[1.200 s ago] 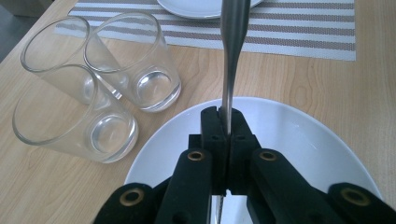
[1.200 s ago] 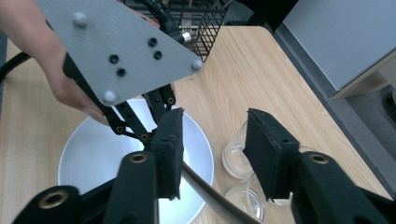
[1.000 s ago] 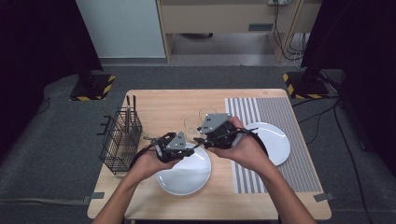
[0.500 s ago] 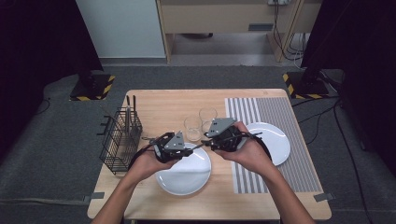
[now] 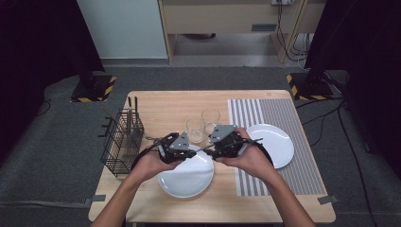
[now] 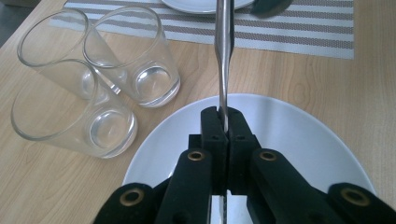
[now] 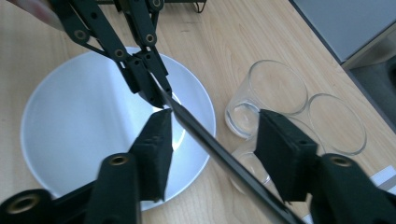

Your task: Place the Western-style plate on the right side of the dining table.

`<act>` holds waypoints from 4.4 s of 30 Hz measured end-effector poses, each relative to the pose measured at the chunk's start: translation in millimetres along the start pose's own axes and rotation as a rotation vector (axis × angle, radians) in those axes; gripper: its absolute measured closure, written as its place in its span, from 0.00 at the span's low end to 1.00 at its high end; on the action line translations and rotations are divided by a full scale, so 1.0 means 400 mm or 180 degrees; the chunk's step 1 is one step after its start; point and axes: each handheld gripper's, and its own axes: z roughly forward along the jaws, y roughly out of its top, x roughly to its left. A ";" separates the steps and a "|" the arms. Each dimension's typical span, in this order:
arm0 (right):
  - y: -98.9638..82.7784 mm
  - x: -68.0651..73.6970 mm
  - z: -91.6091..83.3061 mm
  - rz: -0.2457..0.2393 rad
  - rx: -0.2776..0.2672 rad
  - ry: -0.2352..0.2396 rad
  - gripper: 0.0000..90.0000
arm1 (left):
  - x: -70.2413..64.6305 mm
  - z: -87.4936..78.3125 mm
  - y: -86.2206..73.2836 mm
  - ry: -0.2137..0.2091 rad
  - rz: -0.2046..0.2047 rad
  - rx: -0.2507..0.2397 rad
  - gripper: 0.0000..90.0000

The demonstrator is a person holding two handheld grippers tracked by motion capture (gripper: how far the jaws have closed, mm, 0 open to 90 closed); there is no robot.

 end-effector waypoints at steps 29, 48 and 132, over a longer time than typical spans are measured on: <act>-0.029 0.027 0.085 -0.0221 0.0267 -0.0001 0.66 | 0.007 0.013 0.011 -0.0097 0.0128 0.0115 0.98; -0.038 0.033 0.083 -0.0321 0.0320 0.0016 0.75 | 0.002 0.022 0.019 -0.0124 0.0206 0.0126 0.98; -0.093 0.053 0.127 0.0007 0.0428 0.0454 0.92 | 0.024 0.020 -0.042 0.0151 -0.0055 -0.0175 0.30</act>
